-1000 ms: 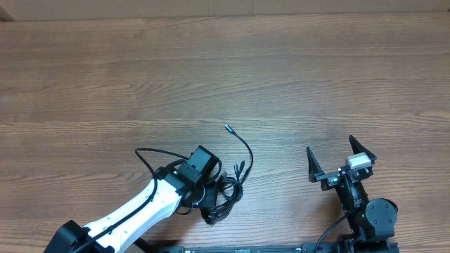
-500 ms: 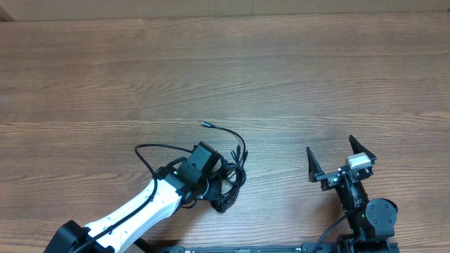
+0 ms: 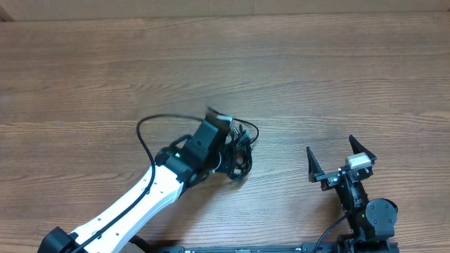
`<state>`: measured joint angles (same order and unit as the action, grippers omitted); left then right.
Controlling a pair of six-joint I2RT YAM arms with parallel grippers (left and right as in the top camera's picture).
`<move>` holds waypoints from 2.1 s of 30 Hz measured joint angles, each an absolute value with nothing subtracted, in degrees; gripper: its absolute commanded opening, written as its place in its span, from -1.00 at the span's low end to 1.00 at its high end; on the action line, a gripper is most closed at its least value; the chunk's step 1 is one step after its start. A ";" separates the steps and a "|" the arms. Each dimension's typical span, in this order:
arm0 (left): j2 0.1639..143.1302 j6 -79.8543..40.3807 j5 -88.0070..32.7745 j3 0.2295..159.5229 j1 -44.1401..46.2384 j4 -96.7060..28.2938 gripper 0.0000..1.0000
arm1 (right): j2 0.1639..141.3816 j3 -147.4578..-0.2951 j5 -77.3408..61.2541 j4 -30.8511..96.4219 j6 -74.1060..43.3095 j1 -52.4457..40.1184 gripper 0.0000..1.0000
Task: Untangle cables
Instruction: 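Drag the cable bundle rightward toward the right gripper with left gripper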
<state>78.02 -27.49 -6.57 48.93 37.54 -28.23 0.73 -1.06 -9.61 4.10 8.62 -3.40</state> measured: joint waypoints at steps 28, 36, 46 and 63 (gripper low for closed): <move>76.73 -28.16 -19.75 57.60 24.12 -37.87 -0.22 | 0.73 -1.06 -9.61 4.10 8.62 -3.40 0.99; 76.73 -22.63 -20.84 57.60 25.54 -44.56 0.33 | 0.73 -1.06 -9.61 4.10 8.64 -3.40 1.00; 77.78 -20.62 -20.78 57.60 29.89 -44.45 0.28 | 0.73 -1.06 -9.61 4.10 8.67 -3.40 0.99; 98.02 -31.99 -16.69 57.58 40.82 -36.77 -0.13 | 0.73 -1.06 -9.58 4.05 8.62 -3.40 1.00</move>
